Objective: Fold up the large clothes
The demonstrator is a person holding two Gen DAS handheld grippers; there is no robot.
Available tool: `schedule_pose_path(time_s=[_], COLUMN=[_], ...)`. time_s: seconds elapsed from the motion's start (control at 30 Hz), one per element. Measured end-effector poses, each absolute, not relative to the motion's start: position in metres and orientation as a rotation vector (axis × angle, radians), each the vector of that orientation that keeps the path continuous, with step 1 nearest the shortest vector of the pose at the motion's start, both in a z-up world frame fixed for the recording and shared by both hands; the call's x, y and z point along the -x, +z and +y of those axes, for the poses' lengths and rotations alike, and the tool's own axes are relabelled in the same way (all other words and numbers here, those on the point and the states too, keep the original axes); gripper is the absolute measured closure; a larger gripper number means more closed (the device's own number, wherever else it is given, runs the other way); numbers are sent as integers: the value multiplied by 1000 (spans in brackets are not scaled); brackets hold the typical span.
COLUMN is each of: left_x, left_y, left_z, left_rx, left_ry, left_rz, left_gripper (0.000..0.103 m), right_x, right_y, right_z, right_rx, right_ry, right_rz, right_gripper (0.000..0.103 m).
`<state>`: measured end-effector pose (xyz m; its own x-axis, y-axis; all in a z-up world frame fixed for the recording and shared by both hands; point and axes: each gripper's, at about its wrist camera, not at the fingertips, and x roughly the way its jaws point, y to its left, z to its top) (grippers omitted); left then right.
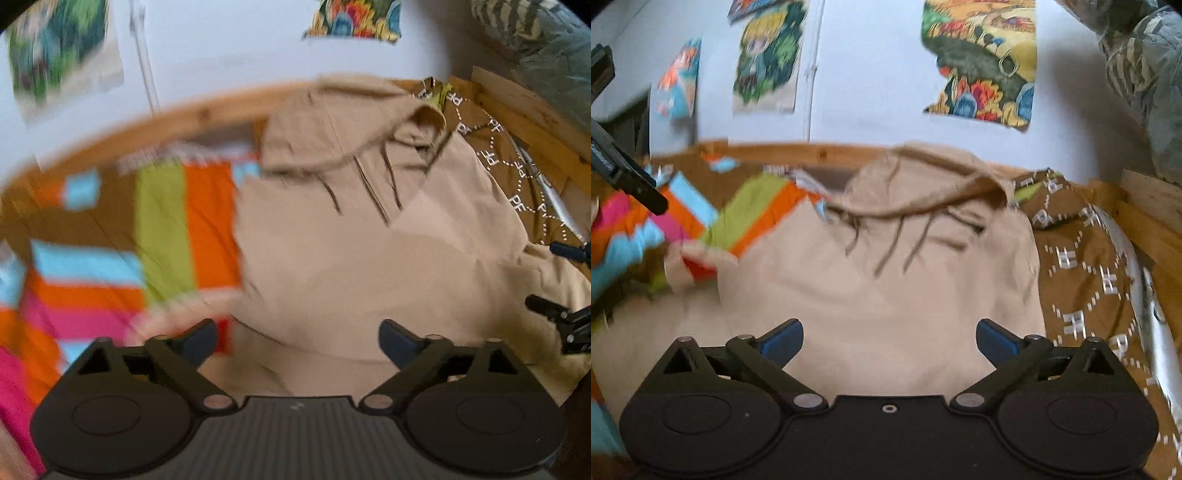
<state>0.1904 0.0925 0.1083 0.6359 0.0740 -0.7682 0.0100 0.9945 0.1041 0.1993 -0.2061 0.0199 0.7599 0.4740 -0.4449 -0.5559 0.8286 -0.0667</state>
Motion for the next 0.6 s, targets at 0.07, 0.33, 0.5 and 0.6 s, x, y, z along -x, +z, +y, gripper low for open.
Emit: schedule_pose_path(time_s=[0.07,0.33,0.5,0.6], left_x=[-201,-255,-292,-323], left_y=[137,115,57,32], left_z=[88,92,94,95], left_rx=[-164,79,105,126], left_ry=[45,-81,-186,-216], left_rz=[845,572,561,533], left_gripper=[1,1,1,1], right_x=[-221,-373,-442,-458], right_y=[43,117,106,92], right_z=[-198,-132,-101,-85], right_rx=[187,395,499,596], right_ry=[572,604,549,528], right_rz=[402,324,343,327], right_gripper=[1,1,6,7])
